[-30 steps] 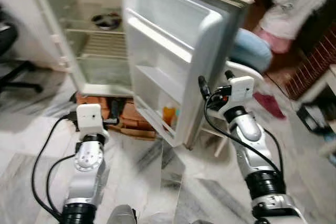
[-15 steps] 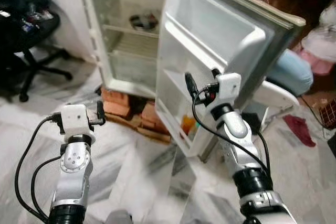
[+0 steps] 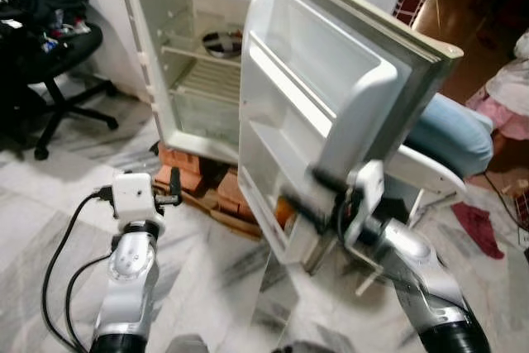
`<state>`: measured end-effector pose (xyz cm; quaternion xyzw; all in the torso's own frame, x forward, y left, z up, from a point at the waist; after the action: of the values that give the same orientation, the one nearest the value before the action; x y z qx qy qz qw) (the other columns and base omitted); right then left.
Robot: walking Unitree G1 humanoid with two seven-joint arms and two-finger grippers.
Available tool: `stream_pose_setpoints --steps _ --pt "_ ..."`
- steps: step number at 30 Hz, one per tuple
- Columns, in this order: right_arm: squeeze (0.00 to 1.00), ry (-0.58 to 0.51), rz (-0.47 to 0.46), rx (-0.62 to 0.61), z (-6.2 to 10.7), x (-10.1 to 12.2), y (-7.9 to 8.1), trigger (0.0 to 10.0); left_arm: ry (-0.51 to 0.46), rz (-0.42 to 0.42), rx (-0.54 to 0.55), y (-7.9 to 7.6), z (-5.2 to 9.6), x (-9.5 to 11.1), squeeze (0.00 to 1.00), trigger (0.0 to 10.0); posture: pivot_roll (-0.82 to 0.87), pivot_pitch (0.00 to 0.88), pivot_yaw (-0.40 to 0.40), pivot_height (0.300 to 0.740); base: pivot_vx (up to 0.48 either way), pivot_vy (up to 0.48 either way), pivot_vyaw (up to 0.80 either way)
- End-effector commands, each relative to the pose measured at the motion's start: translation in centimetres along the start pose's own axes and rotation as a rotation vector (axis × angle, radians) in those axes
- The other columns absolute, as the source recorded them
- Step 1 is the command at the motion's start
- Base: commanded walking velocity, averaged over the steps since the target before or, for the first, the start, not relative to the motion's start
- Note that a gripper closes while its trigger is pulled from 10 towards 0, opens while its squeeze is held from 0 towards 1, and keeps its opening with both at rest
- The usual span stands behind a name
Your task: Restocking fridge
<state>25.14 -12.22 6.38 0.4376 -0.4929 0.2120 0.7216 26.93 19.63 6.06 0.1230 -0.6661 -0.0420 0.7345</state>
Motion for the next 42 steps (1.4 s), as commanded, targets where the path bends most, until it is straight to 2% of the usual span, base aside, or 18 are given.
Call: stream_pose_setpoints --steps 1,3,5,6,7,8,9,14,15,20,23,24,27,29,30,31,32,42 --pt "0.00 0.090 0.082 -0.044 1.0 -0.3 -1.7 10.0 0.011 -0.015 -0.011 0.1 0.7 -0.4 0.00 10.0 0.02 0.000 -0.069 0.740 0.000 0.000 0.00" --pt "0.00 0.121 0.117 -0.163 1.5 -0.3 -3.7 10.0 0.032 -0.025 0.001 0.6 1.4 -1.0 0.00 10.0 0.03 0.000 -0.070 0.740 0.000 0.000 0.00" --pt "0.00 0.127 0.118 -0.217 1.9 0.0 -4.7 10.0 0.043 -0.033 0.006 0.8 1.8 -1.3 0.00 10.0 0.04 0.006 -0.071 0.740 0.000 0.000 0.00" --pt "0.00 0.142 0.168 -0.394 3.2 1.2 -7.4 10.0 0.068 -0.040 0.028 1.5 2.7 -2.0 0.00 10.0 0.06 0.013 -0.074 0.740 0.000 0.000 0.00" --pt "0.00 0.142 0.168 -0.394 3.2 1.2 -7.4 10.0 0.068 -0.040 0.028 1.5 2.7 -2.0 0.00 10.0 0.06 0.013 -0.074 0.740 0.000 0.000 0.00" --pt "0.00 0.141 0.204 -0.585 4.6 2.6 -9.8 10.0 0.084 -0.045 0.044 2.1 3.2 -2.3 0.00 10.0 0.07 0.017 -0.077 0.740 0.000 0.000 0.00" --pt "0.00 0.135 0.199 -0.684 5.4 3.5 -11.1 10.0 0.087 -0.048 0.048 2.2 3.4 -2.4 0.00 10.0 0.08 0.017 -0.081 0.740 0.000 0.000 0.00" --pt "0.00 0.094 0.237 -0.815 6.5 6.2 -12.7 10.0 0.090 -0.053 0.050 2.4 3.6 -2.4 0.00 10.0 0.09 0.014 -0.084 0.740 0.000 0.000 0.00" --pt "0.00 0.039 0.252 -0.826 6.3 8.5 -13.0 10.0 0.091 -0.056 0.054 2.5 3.7 -2.4 0.00 10.0 0.10 0.012 -0.089 0.740 0.000 0.000 0.00" --pt "0.00 -0.069 0.218 -0.683 4.4 10.9 -12.1 10.0 0.099 -0.051 0.060 2.7 3.8 -2.4 0.00 10.0 0.09 0.010 -0.088 0.740 0.000 0.000 0.00" --pt "0.00 -0.032 0.237 -0.578 3.5 10.3 -11.2 10.0 0.103 -0.047 0.058 2.6 3.8 -2.5 0.00 10.0 0.09 0.009 -0.088 0.740 0.000 0.000 0.00" --pt "0.00 0.010 0.210 -0.461 3.1 9.2 -10.3 10.0 0.102 -0.049 0.054 2.6 3.8 -2.5 0.00 10.0 0.09 0.008 -0.086 0.740 0.000 0.000 0.00" --pt "0.00 0.068 0.197 -0.323 3.5 7.8 -9.0 10.0 0.102 -0.049 0.052 2.6 3.8 -2.5 0.00 10.0 0.09 0.010 -0.082 0.740 0.000 0.000 0.00" --pt "0.00 0.115 0.176 -0.226 4.3 6.7 -8.1 10.0 0.105 -0.048 0.050 2.6 3.8 -2.5 0.00 10.0 0.09 0.012 -0.081 0.740 0.000 0.000 0.00" --pt "0.00 0.181 0.140 -0.166 5.6 5.5 -7.7 10.0 0.107 -0.048 0.046 2.6 3.8 -2.5 0.00 10.0 0.08 0.014 -0.077 0.740 0.000 0.000 0.00" --pt "0.00 0.238 0.141 -0.147 6.7 4.7 -7.7 10.0 0.108 -0.049 0.043 2.6 3.7 -2.5 0.00 10.0 0.08 0.014 -0.077 0.740 0.000 0.000 0.00" --pt "0.00 0.238 0.141 -0.147 6.7 4.7 -7.7 10.0 0.108 -0.049 0.043 2.6 3.7 -2.5 0.00 10.0 0.08 0.014 -0.077 0.740 0.000 0.000 0.00" --pt "0.00 0.501 0.234 -0.341 13.3 4.2 -10.0 10.0 0.118 -0.057 0.021 2.4 3.6 -2.7 0.00 10.0 0.04 0.030 -0.054 0.740 0.000 0.000 0.00"
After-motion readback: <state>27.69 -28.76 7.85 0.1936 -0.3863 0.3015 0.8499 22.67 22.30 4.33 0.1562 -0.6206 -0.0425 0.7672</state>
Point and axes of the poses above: a point about 5 cm out from each wrist's last joint towards the gripper, its own z axis pointing back from the gripper into the wrist, its own x axis along the axis of the wrist's last joint, y = z × x, the point moved 2 cm from there along -z, pointing out of the wrist towards the gripper, and after that the axes turned 10 degrees about -z, right-handed, at the moved point
